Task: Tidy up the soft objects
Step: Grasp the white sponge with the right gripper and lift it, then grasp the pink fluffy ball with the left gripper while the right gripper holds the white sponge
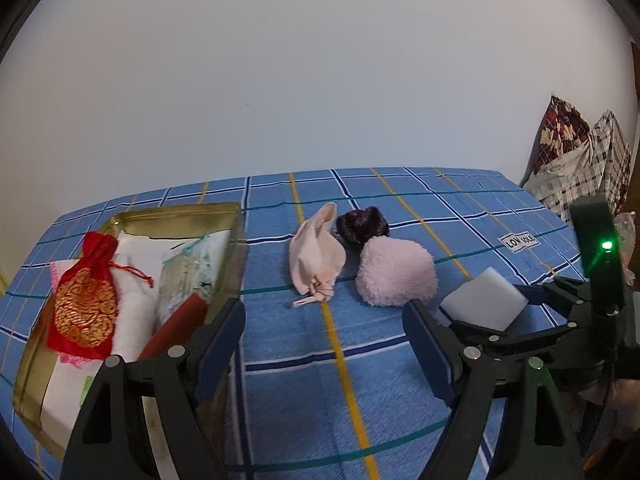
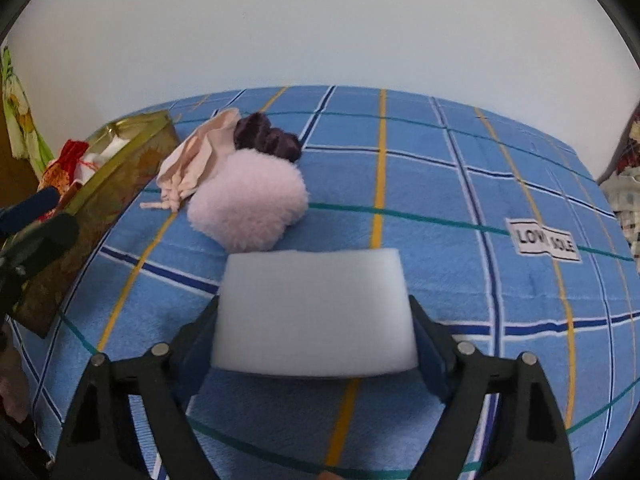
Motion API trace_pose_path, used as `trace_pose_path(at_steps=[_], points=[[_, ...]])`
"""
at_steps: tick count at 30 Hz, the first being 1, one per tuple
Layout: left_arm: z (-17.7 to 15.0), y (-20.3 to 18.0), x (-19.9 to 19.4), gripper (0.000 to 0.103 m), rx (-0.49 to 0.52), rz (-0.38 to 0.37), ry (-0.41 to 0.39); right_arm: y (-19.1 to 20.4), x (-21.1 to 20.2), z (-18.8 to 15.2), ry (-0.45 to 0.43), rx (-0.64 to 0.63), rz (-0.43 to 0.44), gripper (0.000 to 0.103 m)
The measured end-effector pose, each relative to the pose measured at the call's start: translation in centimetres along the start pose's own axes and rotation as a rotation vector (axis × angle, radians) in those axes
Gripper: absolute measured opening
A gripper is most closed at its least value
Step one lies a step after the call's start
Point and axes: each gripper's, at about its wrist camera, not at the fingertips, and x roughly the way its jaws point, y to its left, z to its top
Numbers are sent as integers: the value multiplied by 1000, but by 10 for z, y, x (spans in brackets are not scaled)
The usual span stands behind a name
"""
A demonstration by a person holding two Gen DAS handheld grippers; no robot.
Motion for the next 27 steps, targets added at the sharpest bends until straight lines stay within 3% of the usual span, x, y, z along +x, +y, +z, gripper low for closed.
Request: trace_pose_path(at_steps=[5,9,16,24,25,26,27], points=[[8,-14,18,83,12,-23,27,-16,-16,-2,-84,68,-80,85],[16,-34,36,83,38,-76,68,-46,-25,-2,-122,146,-208,85],[25,-59,77,83,97,-125,149,-83,-35,-8,-151,277,-168,85],[26,-60,103,82,105,-84,200,-64,-29,-2,-170,222,-180,85],[27,-58,104,79,94,-83,199,-62,-29,-2,-172,216,-187,85],[27,-57,104,64,84,-94,198,-60,-29,-2,-174,209,-193,85],[27,-57,105,60,88,-101,203,-58,-30,-2,-177,201,-201,85]])
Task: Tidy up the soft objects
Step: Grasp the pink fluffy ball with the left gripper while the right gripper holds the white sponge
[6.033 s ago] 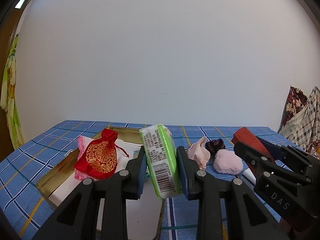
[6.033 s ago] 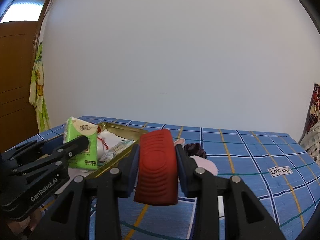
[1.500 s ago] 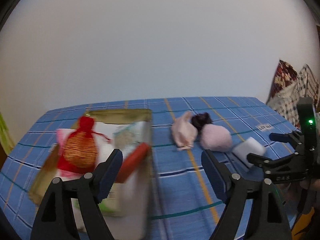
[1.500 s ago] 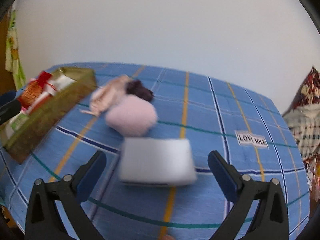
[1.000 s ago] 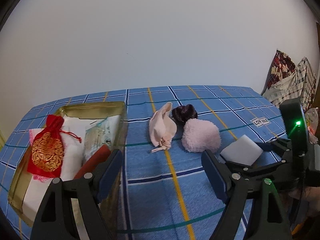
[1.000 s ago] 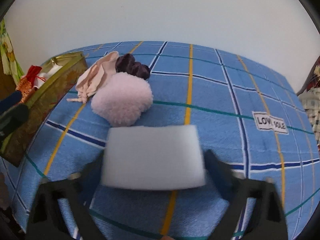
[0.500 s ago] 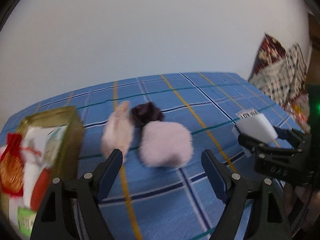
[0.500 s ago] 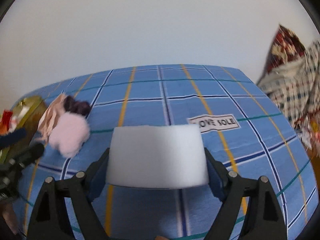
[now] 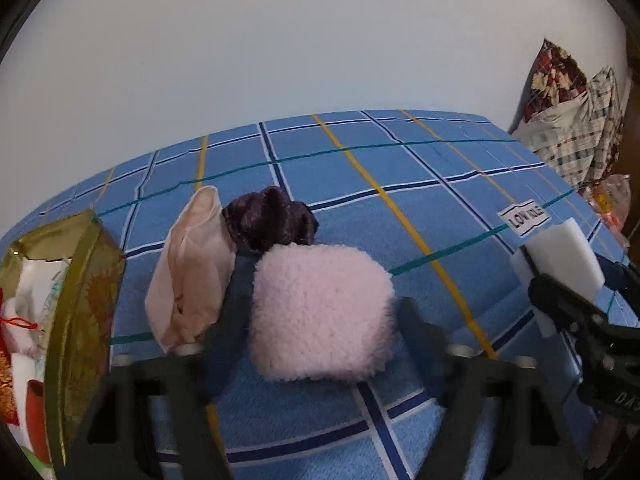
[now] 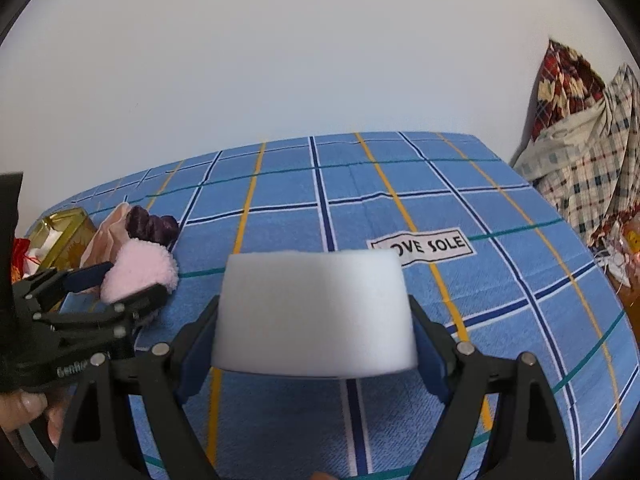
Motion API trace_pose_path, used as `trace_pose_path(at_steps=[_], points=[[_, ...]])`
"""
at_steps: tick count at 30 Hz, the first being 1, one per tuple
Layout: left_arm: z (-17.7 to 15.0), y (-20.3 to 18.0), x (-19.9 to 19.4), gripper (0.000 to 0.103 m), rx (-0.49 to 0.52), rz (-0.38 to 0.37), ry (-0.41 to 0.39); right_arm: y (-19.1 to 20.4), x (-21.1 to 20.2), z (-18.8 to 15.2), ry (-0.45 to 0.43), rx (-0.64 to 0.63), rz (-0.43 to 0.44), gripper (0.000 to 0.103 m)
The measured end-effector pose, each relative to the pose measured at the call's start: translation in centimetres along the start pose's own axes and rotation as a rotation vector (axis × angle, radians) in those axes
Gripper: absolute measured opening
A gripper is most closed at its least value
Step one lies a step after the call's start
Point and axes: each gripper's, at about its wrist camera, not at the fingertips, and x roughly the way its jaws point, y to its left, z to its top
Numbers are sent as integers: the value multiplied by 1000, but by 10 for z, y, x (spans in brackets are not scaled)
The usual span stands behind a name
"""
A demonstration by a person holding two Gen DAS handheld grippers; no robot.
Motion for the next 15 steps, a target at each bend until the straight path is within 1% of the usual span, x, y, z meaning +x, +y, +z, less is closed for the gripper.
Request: trace_pose_path(at_steps=[1,2,4,7,12,15], points=[[0,0,0,58,8,9,0,2,-1,0,-4,-9,-7,85],[-1,0,-3,51,10,6,-10,3,-1,-1,-7,-15,-9,85],[-2,1,-6,42,14,4,-22,6,-2,-1,-16,-29,-16,85],[-4,4,-10,35,8,-8,-36,7,-6,-2,-34,-32,-23,85],[-10,5,-21,28,0,-18,-77,4,-11,-2,-67,-20,-16,85],[-15,6,-31,28,-4,-15,-108,5,-14,-2,-86,-21,-16,85]])
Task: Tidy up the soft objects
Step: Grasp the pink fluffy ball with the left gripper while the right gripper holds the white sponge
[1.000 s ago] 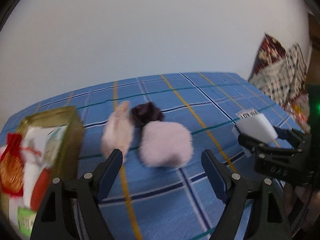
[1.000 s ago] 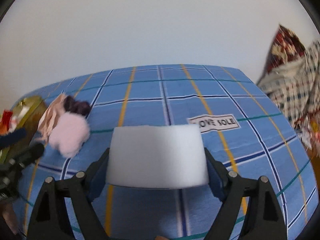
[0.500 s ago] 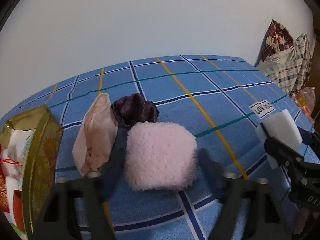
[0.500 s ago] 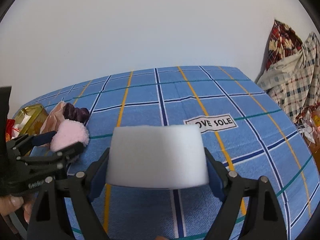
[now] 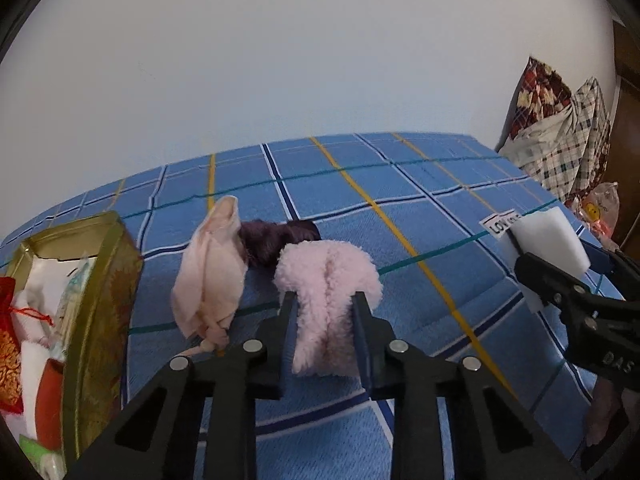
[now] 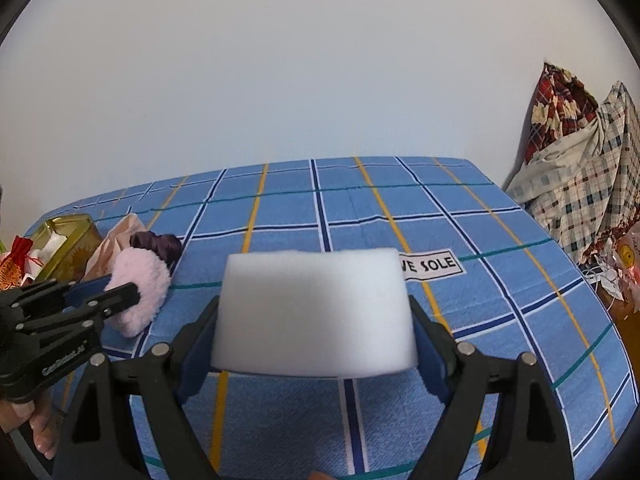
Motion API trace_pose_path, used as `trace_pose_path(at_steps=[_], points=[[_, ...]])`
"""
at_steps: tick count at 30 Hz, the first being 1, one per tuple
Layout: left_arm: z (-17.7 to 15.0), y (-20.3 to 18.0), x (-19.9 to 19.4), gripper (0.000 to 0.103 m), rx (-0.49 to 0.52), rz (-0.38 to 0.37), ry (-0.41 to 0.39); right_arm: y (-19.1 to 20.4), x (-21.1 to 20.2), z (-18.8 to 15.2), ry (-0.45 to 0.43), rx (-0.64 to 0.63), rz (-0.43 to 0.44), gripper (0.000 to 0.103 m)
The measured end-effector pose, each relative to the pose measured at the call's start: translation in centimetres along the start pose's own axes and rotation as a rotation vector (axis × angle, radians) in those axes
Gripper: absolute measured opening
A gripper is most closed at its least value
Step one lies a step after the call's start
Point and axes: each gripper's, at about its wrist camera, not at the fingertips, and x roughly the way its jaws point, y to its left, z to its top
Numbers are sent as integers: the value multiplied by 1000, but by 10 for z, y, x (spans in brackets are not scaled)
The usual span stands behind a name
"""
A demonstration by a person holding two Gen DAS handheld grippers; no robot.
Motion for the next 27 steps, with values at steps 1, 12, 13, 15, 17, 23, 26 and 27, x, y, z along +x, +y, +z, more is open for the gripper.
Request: trace_pose_path(at_steps=[1,12,13,15,17,23,26,27], points=[[-1,1,-4,28,0,1,-14,1,-2,0,-9,-3,3,85],[-11,8,-37,28,-27,70,-162,20,-26,0,-151,-31,6,85],[-12,8,-39,28,-26,72,-168,24,-29,-1,-168,-38,7,85],[-14,9,-45,28,-33,79,-195,29,-32,-1,-191,-47,16,85],[-17,11,-51,28,-39,83,-217,32,-33,-1,-203,-50,22,85],[-30,23,-68,28,-69,89,-249,38,-37,-2,-222,-46,39,85],[-35,26,-76,28,-81,103,-272,41,-39,-3,-234,-49,39,85],[-36,27,-77,28,-82,106,-276,43,-40,-4,-237,-52,38,85]])
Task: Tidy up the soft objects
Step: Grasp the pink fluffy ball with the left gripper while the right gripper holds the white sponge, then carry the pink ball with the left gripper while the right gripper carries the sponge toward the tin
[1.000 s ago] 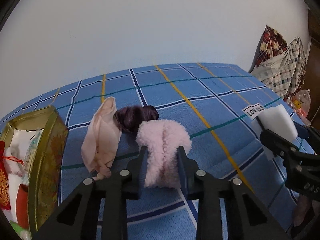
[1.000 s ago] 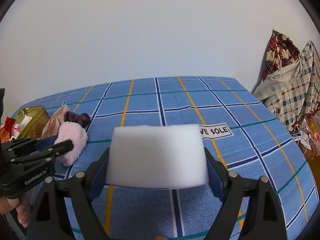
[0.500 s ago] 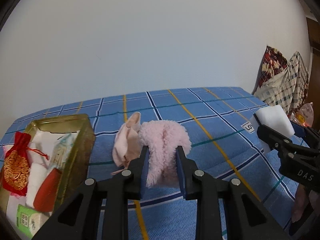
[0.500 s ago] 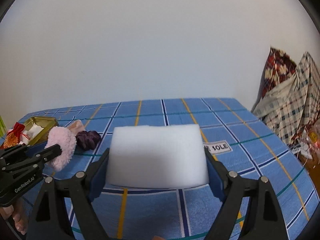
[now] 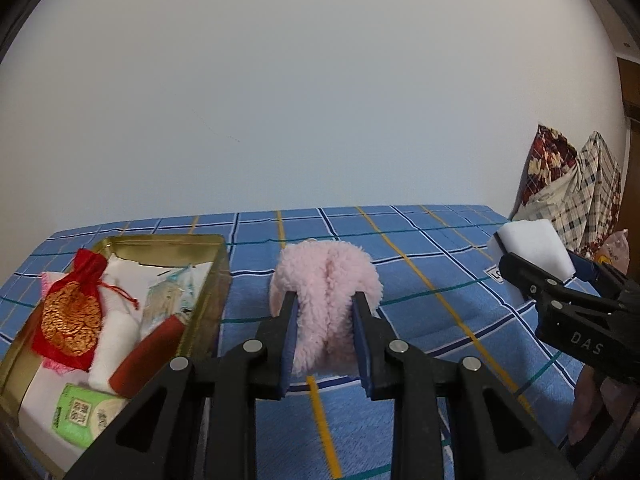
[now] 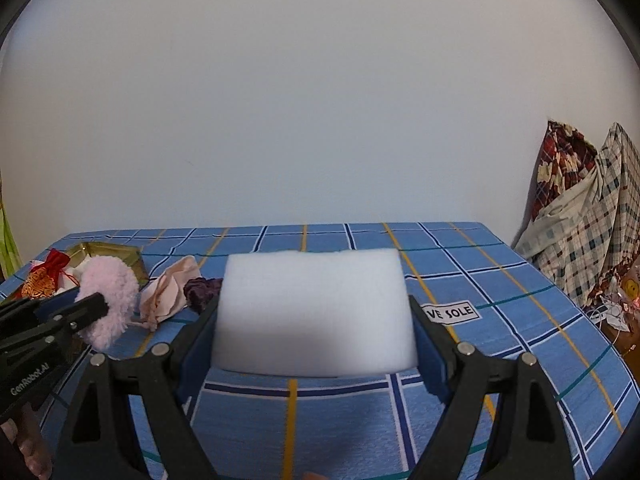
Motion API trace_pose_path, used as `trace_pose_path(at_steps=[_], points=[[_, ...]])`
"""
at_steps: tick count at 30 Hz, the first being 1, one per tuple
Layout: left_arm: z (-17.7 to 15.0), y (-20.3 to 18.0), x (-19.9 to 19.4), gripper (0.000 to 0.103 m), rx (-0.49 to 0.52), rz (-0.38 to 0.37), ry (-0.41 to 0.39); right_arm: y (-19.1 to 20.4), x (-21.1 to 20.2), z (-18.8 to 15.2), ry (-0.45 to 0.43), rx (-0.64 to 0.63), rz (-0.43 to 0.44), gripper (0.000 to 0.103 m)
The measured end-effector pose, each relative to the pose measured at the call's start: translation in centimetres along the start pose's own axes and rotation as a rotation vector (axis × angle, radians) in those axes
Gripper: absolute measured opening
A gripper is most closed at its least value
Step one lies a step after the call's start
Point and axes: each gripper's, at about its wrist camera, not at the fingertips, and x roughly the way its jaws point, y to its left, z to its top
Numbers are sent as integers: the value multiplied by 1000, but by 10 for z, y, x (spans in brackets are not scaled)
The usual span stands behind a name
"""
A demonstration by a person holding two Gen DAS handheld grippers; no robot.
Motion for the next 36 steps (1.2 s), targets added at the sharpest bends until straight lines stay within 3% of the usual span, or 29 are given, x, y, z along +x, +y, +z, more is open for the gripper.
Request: trace_pose_path(at_steps=[36], points=[[-13,21,-36,28,-63,62,-63,43,-24,-5,-66,-38,87,85]])
